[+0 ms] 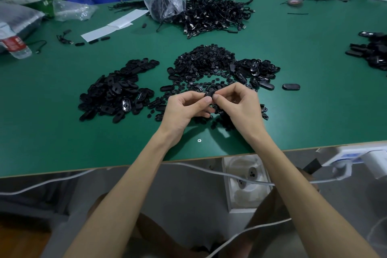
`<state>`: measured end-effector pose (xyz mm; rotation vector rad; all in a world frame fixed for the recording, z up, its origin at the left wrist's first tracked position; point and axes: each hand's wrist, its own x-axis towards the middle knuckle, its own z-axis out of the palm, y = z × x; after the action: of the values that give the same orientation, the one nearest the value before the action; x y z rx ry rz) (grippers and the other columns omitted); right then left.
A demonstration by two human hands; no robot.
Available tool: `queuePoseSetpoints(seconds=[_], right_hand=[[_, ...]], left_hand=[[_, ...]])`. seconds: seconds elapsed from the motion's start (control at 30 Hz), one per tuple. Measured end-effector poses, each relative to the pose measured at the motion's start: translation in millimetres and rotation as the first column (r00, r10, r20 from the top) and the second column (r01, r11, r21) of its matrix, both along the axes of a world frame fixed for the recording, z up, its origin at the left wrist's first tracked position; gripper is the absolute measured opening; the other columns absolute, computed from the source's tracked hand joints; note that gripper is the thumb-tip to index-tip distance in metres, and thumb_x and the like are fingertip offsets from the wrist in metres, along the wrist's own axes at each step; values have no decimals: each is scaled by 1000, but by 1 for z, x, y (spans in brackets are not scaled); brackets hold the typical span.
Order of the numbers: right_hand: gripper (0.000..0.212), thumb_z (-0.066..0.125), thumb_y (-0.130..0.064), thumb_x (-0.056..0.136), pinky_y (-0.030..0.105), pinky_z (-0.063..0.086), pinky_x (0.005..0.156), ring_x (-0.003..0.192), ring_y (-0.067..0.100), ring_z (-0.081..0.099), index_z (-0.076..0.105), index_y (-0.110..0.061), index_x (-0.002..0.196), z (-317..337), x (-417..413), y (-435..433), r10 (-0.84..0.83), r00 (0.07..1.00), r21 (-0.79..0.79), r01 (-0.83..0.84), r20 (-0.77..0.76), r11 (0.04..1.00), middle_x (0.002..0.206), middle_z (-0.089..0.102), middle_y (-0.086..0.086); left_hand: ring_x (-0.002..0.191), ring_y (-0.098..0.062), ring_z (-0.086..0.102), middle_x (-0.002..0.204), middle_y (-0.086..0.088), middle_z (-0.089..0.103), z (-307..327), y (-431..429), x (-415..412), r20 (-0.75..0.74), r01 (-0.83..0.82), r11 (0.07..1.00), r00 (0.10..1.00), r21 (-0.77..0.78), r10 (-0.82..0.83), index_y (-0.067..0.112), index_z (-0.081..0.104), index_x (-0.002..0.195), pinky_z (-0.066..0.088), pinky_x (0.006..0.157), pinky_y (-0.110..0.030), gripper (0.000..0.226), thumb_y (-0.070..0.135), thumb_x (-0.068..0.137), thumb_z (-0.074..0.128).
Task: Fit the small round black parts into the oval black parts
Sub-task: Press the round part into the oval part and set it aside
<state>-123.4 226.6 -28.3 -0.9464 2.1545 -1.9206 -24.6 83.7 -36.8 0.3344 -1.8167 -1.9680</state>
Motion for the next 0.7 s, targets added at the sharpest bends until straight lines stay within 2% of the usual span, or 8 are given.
queuePoseSetpoints(seconds=[0.13,0.23,0.37,0.47,0.53,0.6,0.67,0.7], right_hand=[[5,76,-9,90,16,44,65,69,4,57,72,-10,88,1,5,0,-10,996,35,13,-92,999,80,69,1],[2,74,-7,90,11,41,69,76,8,59,73,-8,91,1,8,-2,-14,968,86,36,-249,996,87,66,3],[13,68,-6,95,9,40,75,80,7,54,77,-9,104,-1,12,-5,47,925,176,22,-377,984,94,61,2],[20,65,-6,96,11,42,75,82,5,57,76,-14,110,1,11,-3,6,939,119,38,-345,992,96,64,1],[21,66,-10,97,18,45,73,81,6,61,72,-16,116,4,8,-2,-41,973,39,51,-228,998,95,66,0],[22,68,-13,98,29,53,73,83,14,68,69,-14,120,6,6,-1,-25,995,13,27,-97,1000,95,70,0],[15,67,-13,99,40,58,75,80,18,71,73,-11,113,5,5,0,3,997,54,1,-78,999,90,74,0],[12,67,-13,99,41,59,73,77,18,71,75,-10,108,5,5,0,10,997,69,-5,-82,998,86,74,0]], left_hand=[[77,-27,75,91,-18,76,-1,-1,0,0,-1,1000,1000,-1,1,-2,74,105,62,73,-32,16,8,94,75],[76,-26,74,91,-18,76,-3,-1,-1,8,-7,1000,1000,-2,7,-6,71,109,62,73,-32,17,6,98,70],[76,-25,74,93,-21,76,-4,-3,-2,2,-60,997,998,44,60,-7,70,111,60,71,-29,19,9,101,66],[72,-22,73,88,-16,76,-3,-2,-3,4,-69,995,998,66,68,-6,70,108,60,68,-28,17,9,101,65],[69,-21,72,85,-12,75,-2,-1,-2,7,-57,997,998,60,57,-5,69,105,59,66,-28,15,8,101,64],[67,-21,71,84,-11,74,-1,1,-2,9,-32,999,999,21,32,-9,67,107,59,63,-27,18,8,102,64],[66,-20,70,84,-11,74,0,2,-1,12,-16,1000,1000,-24,16,-10,67,108,58,62,-27,18,7,102,63],[67,-20,71,83,-12,74,0,3,-1,15,-14,999,1000,-43,15,-9,67,108,59,63,-27,17,6,102,63]])
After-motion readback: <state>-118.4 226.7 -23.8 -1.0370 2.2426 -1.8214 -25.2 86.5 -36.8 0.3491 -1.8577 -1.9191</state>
